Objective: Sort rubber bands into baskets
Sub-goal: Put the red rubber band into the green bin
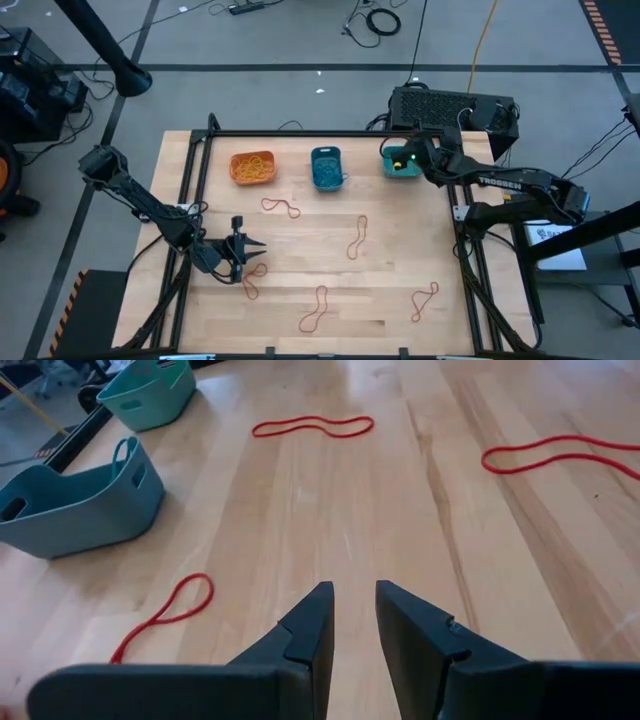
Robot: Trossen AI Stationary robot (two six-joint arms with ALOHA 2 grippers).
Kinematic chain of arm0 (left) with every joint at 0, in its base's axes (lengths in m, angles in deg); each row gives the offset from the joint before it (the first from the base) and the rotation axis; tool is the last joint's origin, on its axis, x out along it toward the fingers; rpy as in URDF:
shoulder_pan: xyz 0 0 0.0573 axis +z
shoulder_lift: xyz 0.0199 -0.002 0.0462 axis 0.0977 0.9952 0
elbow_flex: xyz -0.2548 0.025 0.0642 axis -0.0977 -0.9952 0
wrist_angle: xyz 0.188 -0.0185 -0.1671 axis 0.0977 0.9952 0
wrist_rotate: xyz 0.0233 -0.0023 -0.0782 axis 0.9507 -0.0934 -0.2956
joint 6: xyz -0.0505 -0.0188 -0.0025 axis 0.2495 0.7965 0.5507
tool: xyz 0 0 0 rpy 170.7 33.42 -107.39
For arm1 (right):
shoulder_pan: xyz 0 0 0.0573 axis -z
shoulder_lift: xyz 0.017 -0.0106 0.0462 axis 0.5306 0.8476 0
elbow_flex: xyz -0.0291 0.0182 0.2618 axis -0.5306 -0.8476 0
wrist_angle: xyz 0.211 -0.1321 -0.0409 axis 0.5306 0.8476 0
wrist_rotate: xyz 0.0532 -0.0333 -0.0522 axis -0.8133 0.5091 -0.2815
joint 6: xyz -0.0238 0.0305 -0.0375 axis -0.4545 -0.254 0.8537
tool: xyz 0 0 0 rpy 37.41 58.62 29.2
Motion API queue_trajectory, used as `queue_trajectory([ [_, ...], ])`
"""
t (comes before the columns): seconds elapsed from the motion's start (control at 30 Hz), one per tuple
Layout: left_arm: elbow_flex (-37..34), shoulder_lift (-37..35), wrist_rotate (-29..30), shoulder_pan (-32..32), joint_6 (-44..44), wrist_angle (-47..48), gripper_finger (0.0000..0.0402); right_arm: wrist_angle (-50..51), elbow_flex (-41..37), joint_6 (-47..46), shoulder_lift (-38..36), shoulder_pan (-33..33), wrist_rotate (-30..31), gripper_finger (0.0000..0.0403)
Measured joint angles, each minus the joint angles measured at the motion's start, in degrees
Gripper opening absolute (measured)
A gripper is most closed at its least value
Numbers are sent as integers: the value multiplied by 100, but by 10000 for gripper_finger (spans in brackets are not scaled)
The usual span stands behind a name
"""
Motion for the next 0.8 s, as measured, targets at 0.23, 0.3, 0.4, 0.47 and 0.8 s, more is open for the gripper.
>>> queue_trajectory([
  [0.23,0,0,0,-2,0,28,86,-70,-15,7,193,-8,-315,0],
  [0.3,0,0,-1,-1,6,26,86,-131,-88,9,314,-11,-521,0],
  [0.4,0,0,0,0,38,26,86,-125,-256,-86,580,-14,-616,0],
  [0.47,0,2,-2,-1,44,25,86,-107,-330,-144,749,-11,-619,0],
  [0.8,0,2,-2,-2,45,24,86,-90,-352,299,904,-13,-857,26],
])
